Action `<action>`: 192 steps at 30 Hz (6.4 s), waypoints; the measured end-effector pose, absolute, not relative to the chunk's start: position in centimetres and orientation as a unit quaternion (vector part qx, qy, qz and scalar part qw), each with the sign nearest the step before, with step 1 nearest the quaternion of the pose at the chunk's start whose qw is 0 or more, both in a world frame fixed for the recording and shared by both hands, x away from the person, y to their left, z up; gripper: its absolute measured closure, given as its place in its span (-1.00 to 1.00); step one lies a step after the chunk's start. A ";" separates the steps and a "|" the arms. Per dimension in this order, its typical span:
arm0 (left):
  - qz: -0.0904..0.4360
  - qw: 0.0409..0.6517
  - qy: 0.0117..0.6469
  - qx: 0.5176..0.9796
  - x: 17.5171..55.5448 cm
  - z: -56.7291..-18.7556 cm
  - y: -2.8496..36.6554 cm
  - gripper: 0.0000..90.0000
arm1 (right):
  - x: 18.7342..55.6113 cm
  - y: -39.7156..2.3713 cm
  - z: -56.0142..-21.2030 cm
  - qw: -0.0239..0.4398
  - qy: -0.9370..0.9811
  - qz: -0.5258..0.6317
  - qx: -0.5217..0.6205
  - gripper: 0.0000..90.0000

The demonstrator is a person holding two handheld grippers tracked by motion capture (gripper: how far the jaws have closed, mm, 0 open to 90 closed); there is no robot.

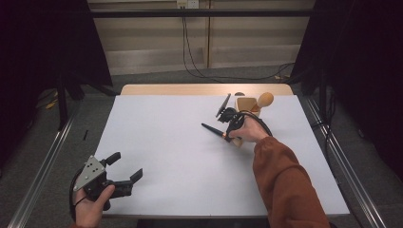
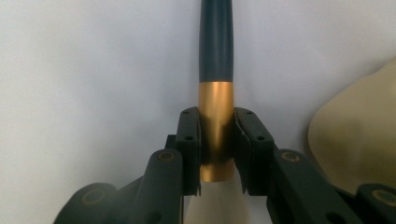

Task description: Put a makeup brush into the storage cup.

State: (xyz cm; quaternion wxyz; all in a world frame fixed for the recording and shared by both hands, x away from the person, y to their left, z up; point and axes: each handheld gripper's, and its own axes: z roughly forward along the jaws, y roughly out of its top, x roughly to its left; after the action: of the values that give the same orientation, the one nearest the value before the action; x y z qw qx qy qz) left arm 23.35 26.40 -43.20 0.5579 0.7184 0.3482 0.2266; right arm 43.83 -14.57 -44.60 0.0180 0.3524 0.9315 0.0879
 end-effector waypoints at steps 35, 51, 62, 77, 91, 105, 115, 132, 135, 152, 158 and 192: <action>0.229 0.558 0.352 0.716 23.4 -43.2 26.5 -0.94 | 40.4 -17.1 -42.8 0.042 0.881 0.269 0.387 0.63; 0.230 0.559 0.353 0.714 23.5 -43.1 26.6 -0.94 | 38.3 -18.4 -41.9 0.066 0.842 0.380 0.378 0.63; 0.229 0.558 0.348 0.718 23.6 -43.0 26.5 -0.94 | 36.6 -19.6 -41.6 0.065 0.823 0.424 0.373 0.63; 0.216 0.557 0.332 0.730 23.9 -42.9 26.2 -0.94 | 34.7 -20.3 -41.6 0.043 0.824 0.441 0.352 0.63; 0.196 0.556 0.311 0.745 24.6 -42.4 25.2 -0.94 | 33.1 -19.1 -41.2 0.009 0.840 0.442 0.314 0.63; 0.166 0.546 0.267 0.776 25.9 -42.1 23.1 -0.94 | 32.5 -17.4 -41.1 -0.024 0.866 0.419 0.271 0.63; 0.152 0.540 0.236 0.793 26.8 -41.5 21.7 -0.95 | 31.9 -16.2 -41.0 -0.037 0.881 0.403 0.244 0.63; 0.125 0.515 0.187 0.827 27.6 -40.8 19.8 -0.95 | 31.7 -14.8 -41.0 -0.060 0.912 0.353 0.199 0.63; 0.118 0.512 0.186 0.830 27.7 -40.7 19.5 -0.95 | 31.6 -14.6 -41.0 -0.063 0.917 0.344 0.192 0.63; 0.094 0.458 0.149 0.871 28.9 -39.6 16.4 -0.93 | 31.6 -13.4 -40.6 -0.075 0.943 0.288 0.150 0.63; 0.082 0.436 0.144 0.884 29.2 -39.7 15.5 -0.91 | 31.6 -12.8 -40.4 -0.069 0.951 0.270 0.132 0.63; -0.027 0.291 0.071 0.954 31.0 -41.4 10.6 -0.87 | 31.3 -10.6 -41.2 -0.078 0.970 0.205 0.101 0.63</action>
State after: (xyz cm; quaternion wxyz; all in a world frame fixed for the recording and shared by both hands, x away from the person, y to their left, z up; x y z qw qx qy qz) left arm 31.01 10.59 -41.39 0.2911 0.9536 0.0711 -0.0273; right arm 31.28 -10.57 -41.19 -0.0780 0.1011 0.9704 0.2052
